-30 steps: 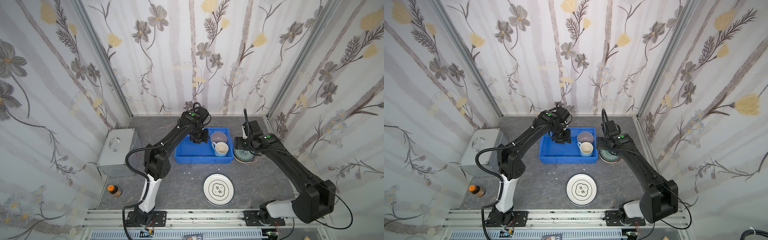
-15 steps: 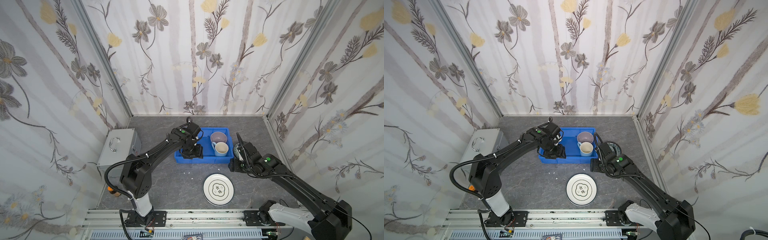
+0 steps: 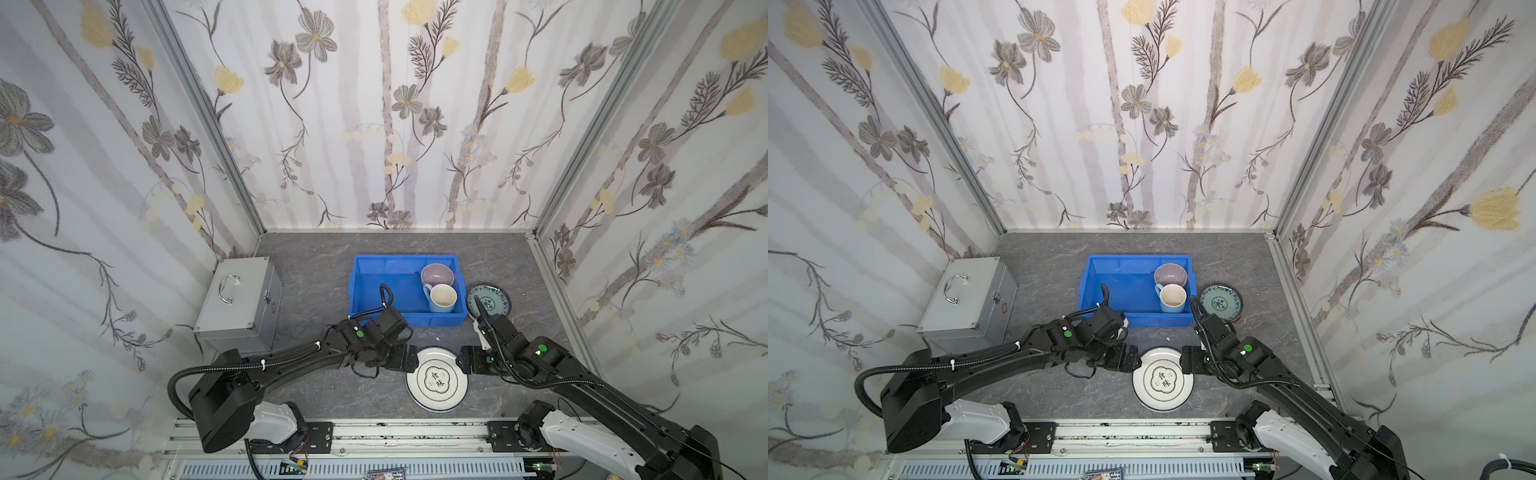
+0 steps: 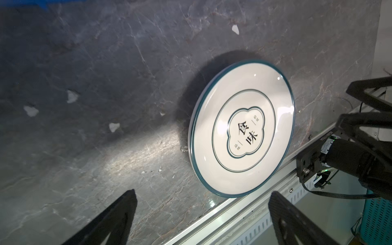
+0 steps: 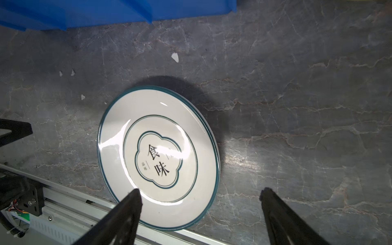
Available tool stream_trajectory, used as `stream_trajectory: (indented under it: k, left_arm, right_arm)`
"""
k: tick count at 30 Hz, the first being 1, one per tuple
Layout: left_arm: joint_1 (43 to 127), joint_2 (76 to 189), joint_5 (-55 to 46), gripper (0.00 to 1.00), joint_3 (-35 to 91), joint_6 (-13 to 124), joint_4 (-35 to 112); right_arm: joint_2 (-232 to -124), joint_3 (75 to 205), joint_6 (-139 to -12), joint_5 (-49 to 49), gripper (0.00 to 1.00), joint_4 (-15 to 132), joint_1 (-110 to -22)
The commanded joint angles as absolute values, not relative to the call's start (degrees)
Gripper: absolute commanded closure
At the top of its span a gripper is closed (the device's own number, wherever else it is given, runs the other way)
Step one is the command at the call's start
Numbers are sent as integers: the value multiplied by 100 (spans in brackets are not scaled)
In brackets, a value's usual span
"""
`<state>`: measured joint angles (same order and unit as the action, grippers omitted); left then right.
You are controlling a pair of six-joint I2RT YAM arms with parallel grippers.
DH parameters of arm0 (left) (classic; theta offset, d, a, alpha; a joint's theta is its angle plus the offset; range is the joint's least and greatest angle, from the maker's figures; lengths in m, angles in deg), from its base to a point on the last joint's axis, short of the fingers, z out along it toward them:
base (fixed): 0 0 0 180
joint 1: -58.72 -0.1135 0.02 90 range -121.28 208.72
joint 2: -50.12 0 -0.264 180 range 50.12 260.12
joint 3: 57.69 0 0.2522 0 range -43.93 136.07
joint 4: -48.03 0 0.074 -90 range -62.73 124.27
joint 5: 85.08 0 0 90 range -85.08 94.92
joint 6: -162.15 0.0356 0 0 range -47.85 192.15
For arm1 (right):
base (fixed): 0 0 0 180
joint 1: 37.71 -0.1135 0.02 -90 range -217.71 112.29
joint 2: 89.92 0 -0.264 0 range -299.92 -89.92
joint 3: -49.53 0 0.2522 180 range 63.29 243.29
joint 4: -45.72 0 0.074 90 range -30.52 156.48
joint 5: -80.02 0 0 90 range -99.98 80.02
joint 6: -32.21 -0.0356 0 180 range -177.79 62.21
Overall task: Place the mixed dishes into the plastic bin
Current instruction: 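Release the mug and move both grippers down to the white character plate, then grasp the white character plate rim with both grippers and lift it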
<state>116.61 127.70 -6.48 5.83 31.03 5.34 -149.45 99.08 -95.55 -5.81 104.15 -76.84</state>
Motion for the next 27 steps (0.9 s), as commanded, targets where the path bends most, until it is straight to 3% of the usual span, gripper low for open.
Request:
stream_trajectory:
  k: [1, 3, 6, 9, 20, 22, 27]
  left_arm:
    - [12115, 12516, 359, 0, 238, 2178, 1164]
    - [12385, 12439, 577, 0, 62, 1906, 1304]
    - [12659, 12518, 794, 11, -24, 1673, 1417]
    - [12859, 12734, 898, 17, 23, 1583, 1579]
    - [13057, 13362, 860, 20, 213, 1459, 1850]
    - [13057, 13331, 910, 25, 189, 1467, 1836]
    - [13048, 13329, 932, 50, 150, 1454, 1830]
  right_arm:
    - [-14759, 9631, -9773, -495, 18, 10245, -7735]
    - [-14666, 9454, -9821, -493, 29, 10229, -7769]
    - [-14443, 9273, -9881, -436, 40, 10133, -7799]
    - [-14242, 9166, -9936, -370, 45, 10045, -7800]
    - [-14165, 8887, -10041, -146, 55, 9899, -7838]
    - [-14165, 8883, -10046, -154, 57, 9875, -7837]
    - [-14272, 8891, -10026, -101, 59, 9776, -7844]
